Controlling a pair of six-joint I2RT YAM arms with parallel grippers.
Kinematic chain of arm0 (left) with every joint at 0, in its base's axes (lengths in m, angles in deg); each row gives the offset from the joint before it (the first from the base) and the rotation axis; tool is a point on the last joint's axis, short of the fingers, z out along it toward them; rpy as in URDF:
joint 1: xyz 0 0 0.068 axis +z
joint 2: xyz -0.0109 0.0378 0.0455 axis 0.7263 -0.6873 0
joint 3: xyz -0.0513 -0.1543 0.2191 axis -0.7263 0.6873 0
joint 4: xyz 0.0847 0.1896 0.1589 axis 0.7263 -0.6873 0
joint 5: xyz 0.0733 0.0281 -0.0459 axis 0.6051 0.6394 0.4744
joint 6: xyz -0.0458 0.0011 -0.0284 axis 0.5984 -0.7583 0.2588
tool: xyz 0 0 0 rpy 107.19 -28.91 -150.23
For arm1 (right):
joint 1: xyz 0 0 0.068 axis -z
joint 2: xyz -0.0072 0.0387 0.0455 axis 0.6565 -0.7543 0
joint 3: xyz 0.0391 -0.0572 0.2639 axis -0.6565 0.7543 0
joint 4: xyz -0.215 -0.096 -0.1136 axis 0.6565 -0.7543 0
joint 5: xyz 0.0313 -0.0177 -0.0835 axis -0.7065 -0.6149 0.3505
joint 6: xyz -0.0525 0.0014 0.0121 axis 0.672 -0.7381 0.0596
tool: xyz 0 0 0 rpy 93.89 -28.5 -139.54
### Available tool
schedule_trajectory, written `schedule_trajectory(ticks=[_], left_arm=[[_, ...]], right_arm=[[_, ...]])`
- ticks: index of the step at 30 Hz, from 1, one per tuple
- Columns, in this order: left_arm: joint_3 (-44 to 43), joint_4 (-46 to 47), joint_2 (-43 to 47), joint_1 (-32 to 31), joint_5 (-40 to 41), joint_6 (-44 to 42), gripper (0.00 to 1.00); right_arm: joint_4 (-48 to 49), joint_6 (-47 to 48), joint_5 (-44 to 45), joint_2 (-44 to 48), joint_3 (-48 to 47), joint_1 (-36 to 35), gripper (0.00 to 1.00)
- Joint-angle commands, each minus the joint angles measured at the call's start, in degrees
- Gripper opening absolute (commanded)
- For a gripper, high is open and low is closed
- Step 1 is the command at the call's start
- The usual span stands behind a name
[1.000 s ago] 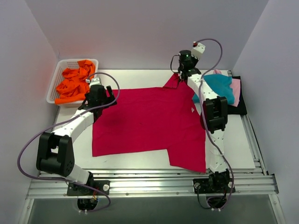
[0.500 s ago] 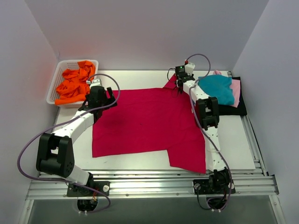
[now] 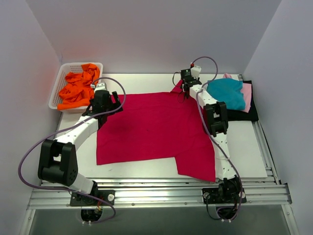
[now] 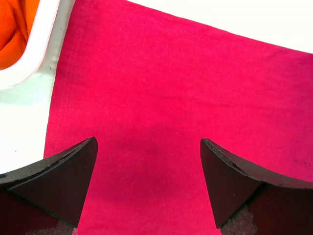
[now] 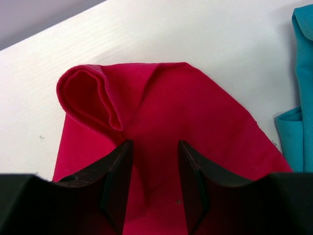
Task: Fold and stack the t-shirts
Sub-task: Flatten out the tshirt
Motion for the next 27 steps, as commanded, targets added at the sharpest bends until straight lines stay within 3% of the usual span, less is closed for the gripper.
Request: schedule_trajectory(ticks=[1,21,27], left_arm=[[-0.1,3.0,0.3,-0.2,-0.3,-0.1,0.95],[-0.5,3.2,-0.7,-0.2,-0.3,-0.1,0.95],[-0.5,3.5,-1.6,-0.2,-0.4,-0.2,0.95]], right_arm=[[-0.2,0.2,1.9,4.1,0.2,-1.2,0.37],[-0.3,0.4,1.2,1.9,-2.5,-3.8,0.34],[0.1,0.6,1.2,1.5,-3.0,-3.9,0.03]])
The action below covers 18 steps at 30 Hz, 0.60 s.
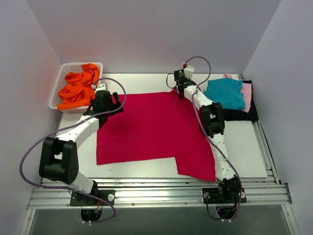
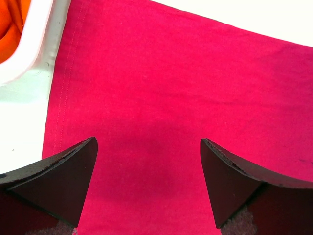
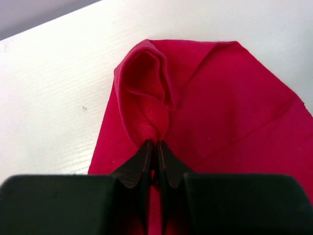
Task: Fold and stack the t-shirts
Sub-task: Flatten out the tshirt
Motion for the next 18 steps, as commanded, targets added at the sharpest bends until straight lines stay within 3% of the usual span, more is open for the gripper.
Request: schedule_trajectory(ticks=[1,9,18], left_arm=[[-0.6,3.4,-0.8,-0.2,-0.3,-0.2,0.95],[-1.1,3.4,-1.1,-0.2,-0.4,-0.2,0.95],[-1.7,3.6,-1.9,-0.2,-0.1,-0.4,0.95]], right_arm=[[0.0,0.5,0.9,1.4,-2.8,-0.6,0.00],[1.2,0.2,-1.1,0.7,-3.5,-0.6,0.00],[19.4,-4.3,-10.3,-1.4,-3.2,-0.2,0.00]])
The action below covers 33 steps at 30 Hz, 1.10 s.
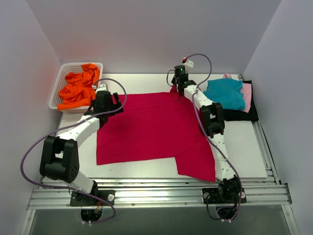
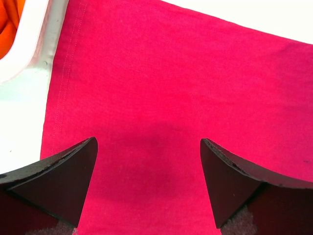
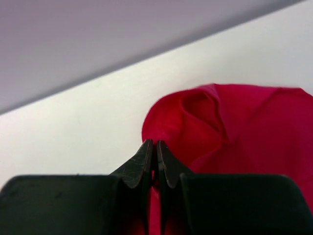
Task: Fold and stack the t-shirts
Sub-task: Flatten out the tshirt
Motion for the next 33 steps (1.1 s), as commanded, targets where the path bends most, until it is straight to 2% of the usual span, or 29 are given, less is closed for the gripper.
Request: schedule_trajectory(ticks=[1,2,4,6,7,8,9,10,13,15,19,24,29,31,32,33], left_arm=[[-1.7,3.2,-1.1,-0.2,-0.1,-0.5,0.95],[-1.7,3.6,-1.2,-0.2,-0.2,-0.5,0.95],[-1.9,3.6,-1.8,-0.2,0.0,-0.6,0.95],[-2.4,3.4,-2.6,-0.2,0.1,-0.6,0.95],[-2.5,3.2,-2.8,-0.2,0.2,-0.6,0.95],[-2.6,3.1,-2.7,-0.3,0.1,-0.6,0.95],[-2.4,3.2,-2.6,-0.3,0.0,-0.7,0.95],[-2.3,3.4,-2.4,-0.3,-0.1,-0.7,0.95],[-1.8,3.7,-1.5,-0.3,0.3,-0.7,0.95],[-1.7,3.8,-1.4,-0.3,0.2,-0.7,0.95],[-1.9,3.9,-1.9,-0.4,-0.4,-0.7,0.95],[-1.9,3.9,-2.0,-0.7,-0.2,-0.7,0.95],[-1.6,3.7,-1.1,-1.0,0.2,-0.7,0.95],[-1.6,3.7,-0.9,-1.1,0.2,-0.6,0.95],[-1.7,3.7,-1.0,-1.2,0.1,-0.6,0.95],[-1.7,3.5,-1.1,-1.2,0.1,-0.7,0.95]], right_arm=[[12.6,-5.1,-5.2,-1.4,-0.5,-0.1,0.00],[19.3,-6.4,-6.8,-2.2,1.9,0.1,0.00],[25.6,-10.6,-11.1,-4.3,2.1,0.4,0.02],[31.5,-13.4,-17.1,-9.5,-2.7,0.4,0.05],[32.9,-14.3,-18.3,-11.2,-4.6,0.4,0.14],[35.8,-16.2,-18.7,-13.8,-6.3,0.4,0.31],[37.4,-17.2,-18.7,-14.8,-7.8,0.4,0.54],[39.2,-17.8,-18.3,-15.5,-8.2,0.3,0.99],[40.3,-17.6,-17.1,-17.0,-11.0,0.1,1.00],[41.0,-15.9,-16.4,-14.8,-9.7,0.0,1.00],[44.2,-12.4,-14.8,-7.4,1.2,0.6,1.00],[46.0,-8.3,-12.2,3.0,9.7,2.6,1.00],[42.6,-1.5,-3.7,12.3,17.7,3.0,1.00],[41.2,-0.8,-3.0,14.4,19.0,3.4,1.00],[40.2,-0.8,-2.6,14.6,19.2,3.6,0.98],[39.1,-0.7,-3.0,14.6,18.8,3.8,0.92]])
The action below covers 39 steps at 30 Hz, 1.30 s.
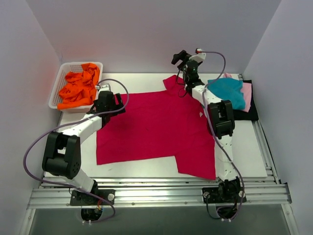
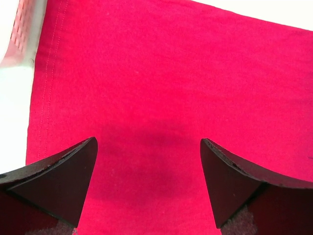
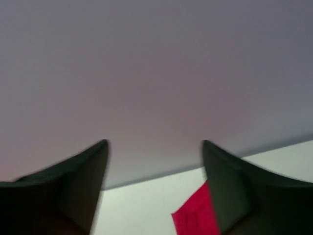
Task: Fold and stack the t-shirts
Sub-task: Flatten out the tshirt
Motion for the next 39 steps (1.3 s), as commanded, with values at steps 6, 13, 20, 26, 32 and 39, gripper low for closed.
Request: schedule_trajectory(ticks=[6,13,20,26,32,39], left_arm=[[-1.6,1.7,1.5,-0.6,0.0,-0.3,0.95],[-1.1,1.7,1.9,-0.7,0.0,-0.2,0.95],[-1.2,1.9,1.0,-0.8,0.2,-0.2,0.95],[-1.4,1.9,0.8,-0.8,0.4,-0.3,0.95],[-2.0,1.8,-0.2,-0.8,0.5,-0.4,0.95],[-2.5,2.0,-1.3,-0.8,0.7,-0.5,0.95]], right_arm=[[-16.3,1.9,2.4,-1.3,-10.9,1.8,0.00],[-25.3,0.0,-0.8,-9.0,-17.6,3.4,0.00],[-25.6,-1.9,-1.7,-11.4,-18.0,4.8,0.00],[-26.2,-2.9,-1.6,-13.5,-19.2,5.3,0.00],[-26.8,-4.3,-1.8,-15.3,-20.1,5.9,0.00],[-26.6,-6.6,-3.3,-15.0,-18.4,6.2,0.00]])
